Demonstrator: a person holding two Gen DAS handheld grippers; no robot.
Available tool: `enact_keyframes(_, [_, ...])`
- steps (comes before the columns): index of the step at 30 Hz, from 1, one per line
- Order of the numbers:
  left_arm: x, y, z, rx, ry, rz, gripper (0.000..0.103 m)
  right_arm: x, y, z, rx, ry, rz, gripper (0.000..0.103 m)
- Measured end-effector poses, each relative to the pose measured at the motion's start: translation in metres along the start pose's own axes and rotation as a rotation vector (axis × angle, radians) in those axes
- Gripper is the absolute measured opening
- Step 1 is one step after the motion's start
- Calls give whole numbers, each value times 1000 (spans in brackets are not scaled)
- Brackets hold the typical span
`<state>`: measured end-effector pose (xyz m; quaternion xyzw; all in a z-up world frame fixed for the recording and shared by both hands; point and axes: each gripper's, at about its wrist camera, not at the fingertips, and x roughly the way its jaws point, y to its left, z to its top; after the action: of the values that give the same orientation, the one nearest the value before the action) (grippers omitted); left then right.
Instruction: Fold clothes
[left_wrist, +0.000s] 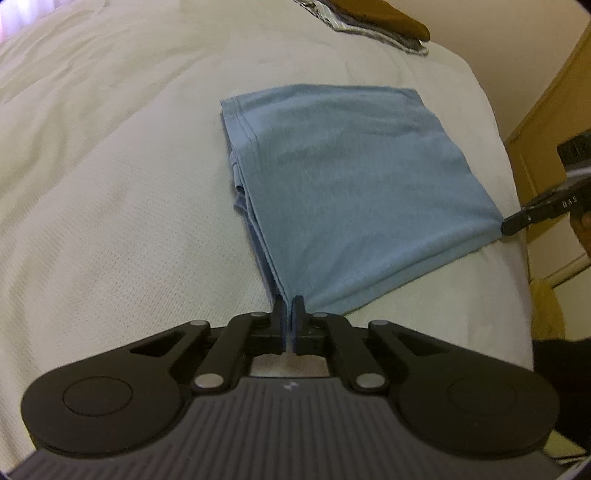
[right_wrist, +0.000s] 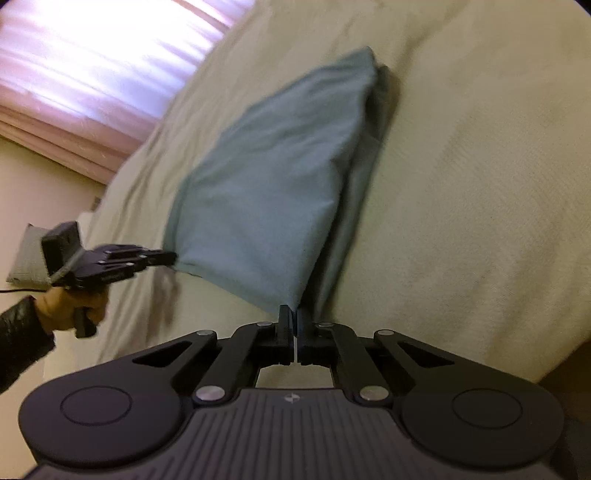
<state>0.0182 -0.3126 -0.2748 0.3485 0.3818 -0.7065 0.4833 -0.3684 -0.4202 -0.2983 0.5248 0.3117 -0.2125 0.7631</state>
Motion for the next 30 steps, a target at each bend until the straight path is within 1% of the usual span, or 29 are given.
enact_keyframes(1, [1, 0, 0, 4, 1, 5, 2, 1, -2, 0, 0, 14, -17, 2])
enact_keyframes(2, [1, -1, 1, 7, 2, 10, 2, 0, 0, -1, -2, 9, -37, 2])
enact_keyframes(4, [-2, 1, 1, -2, 8, 31, 13, -3, 4, -3, -5, -2, -78, 7])
enact_keyframes(5, [-4, 2, 0, -9, 10, 42, 14, -5, 6, -5, -7, -7, -98, 9])
enact_keyframes(7, [-10, 5, -1, -20, 9, 70, 14, -8, 10, -7, -14, -22, -139, 9])
enact_keyframes(8, [-16, 5, -1, -16, -1, 91, 13, -14, 18, -11, -37, -52, -164, 10])
enact_keyframes(10, [-27, 0, 1, -6, -49, 108, 11, -23, 34, -15, -84, -108, -198, 12])
enact_keyframes(11, [-30, -5, 5, -10, -77, 98, 11, -22, 42, -16, -109, -128, -199, 13])
enact_keyframes(13, [-23, -22, 14, 25, -92, 59, 12, -17, 58, -16, -162, -163, -197, 16])
enact_keyframes(14, [-19, -30, 18, 44, -99, 39, 12, -5, 67, -13, -193, -160, -185, 16])
enact_keyframes(16, [-1, -48, 24, 117, -70, 10, 12, 19, 85, -6, -254, -153, -162, 16])
enact_keyframes(18, [17, -60, 25, 173, -30, 4, 13, 48, 104, 1, -334, -130, -154, 16])
enact_keyframes(20, [27, -61, 19, 207, 12, 23, 14, 77, 119, 4, -414, -77, -168, 15])
enact_keyframes(22, [27, -53, 10, 215, 39, 48, 12, 99, 126, -2, -511, 2, -213, 14])
enact_keyframes(23, [23, -46, 6, 197, 46, 52, 11, 98, 125, -8, -545, 22, -236, 12])
enact_keyframes(24, [19, -39, 2, 178, 50, 58, 7, 97, 124, -13, -570, 41, -257, 2])
enact_keyframes(25, [14, -34, 0, 161, 49, 59, 6, 90, 118, -16, -557, 52, -270, 0])
enact_keyframes(26, [8, -29, -2, 145, 47, 60, 6, 83, 111, -19, -540, 62, -281, 0])
enact_keyframes(28, [-3, -29, 1, 145, 21, 59, 7, 61, 97, -24, -491, 64, -283, 1])
enact_keyframes(29, [-7, -32, 5, 151, 1, 55, 7, 51, 94, -25, -478, 56, -279, 9])
enact_keyframes(30, [-10, -36, 10, 152, -20, 48, 8, 40, 96, -25, -490, 30, -269, 12])
